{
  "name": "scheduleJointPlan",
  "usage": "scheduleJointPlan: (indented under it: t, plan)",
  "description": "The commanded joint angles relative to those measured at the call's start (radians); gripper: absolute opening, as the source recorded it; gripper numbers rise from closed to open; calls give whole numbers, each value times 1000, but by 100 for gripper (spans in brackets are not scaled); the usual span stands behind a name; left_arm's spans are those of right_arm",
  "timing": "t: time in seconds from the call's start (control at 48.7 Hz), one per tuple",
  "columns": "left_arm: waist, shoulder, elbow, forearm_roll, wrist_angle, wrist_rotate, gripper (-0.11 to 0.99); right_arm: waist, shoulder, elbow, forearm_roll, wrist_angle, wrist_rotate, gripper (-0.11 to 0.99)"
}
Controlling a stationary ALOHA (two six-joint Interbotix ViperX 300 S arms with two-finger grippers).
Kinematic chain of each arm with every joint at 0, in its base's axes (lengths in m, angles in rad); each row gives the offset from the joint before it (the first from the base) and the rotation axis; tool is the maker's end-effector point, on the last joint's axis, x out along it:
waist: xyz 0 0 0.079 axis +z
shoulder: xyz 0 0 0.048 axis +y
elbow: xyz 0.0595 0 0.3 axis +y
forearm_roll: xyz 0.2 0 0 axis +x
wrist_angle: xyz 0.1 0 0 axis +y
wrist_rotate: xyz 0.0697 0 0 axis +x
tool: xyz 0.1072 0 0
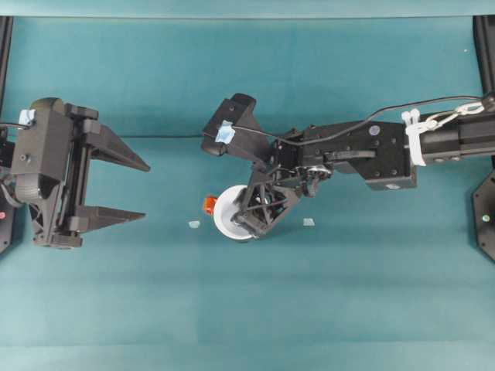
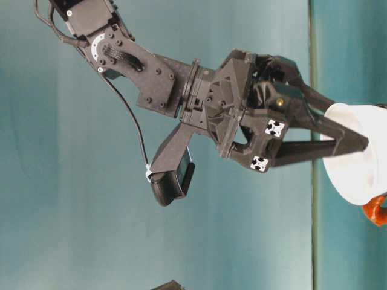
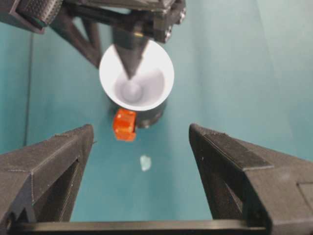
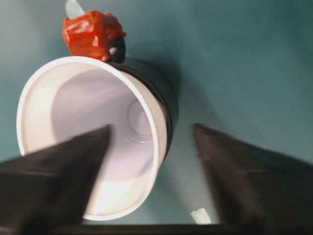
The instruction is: Put the paper cup into the moved red handle cup holder.
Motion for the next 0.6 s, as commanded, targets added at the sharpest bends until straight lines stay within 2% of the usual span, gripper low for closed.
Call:
scheduleJointPlan:
  t: [0.0,0.082,0.123,0.349,0.575]
  plan:
    - [-2,-3,-17,2,-9,-2,88,3,-6,-8,3,-5,0,56]
    - [-2,-5,-15,2,-9,-2,88,3,-6,-8,-2,-5,-2,79]
    - [-2,-5,-14,0,-9,-2,88,3,-6,-8,-2,-5,-2,84]
    - [-2,-5,-14,2,-8,-2,88,2,-20,-17,-3,6,-3,81]
    - [-2,-5,-12,0,-8,-2,88,-3,-98,-26,-26,15,-5,81]
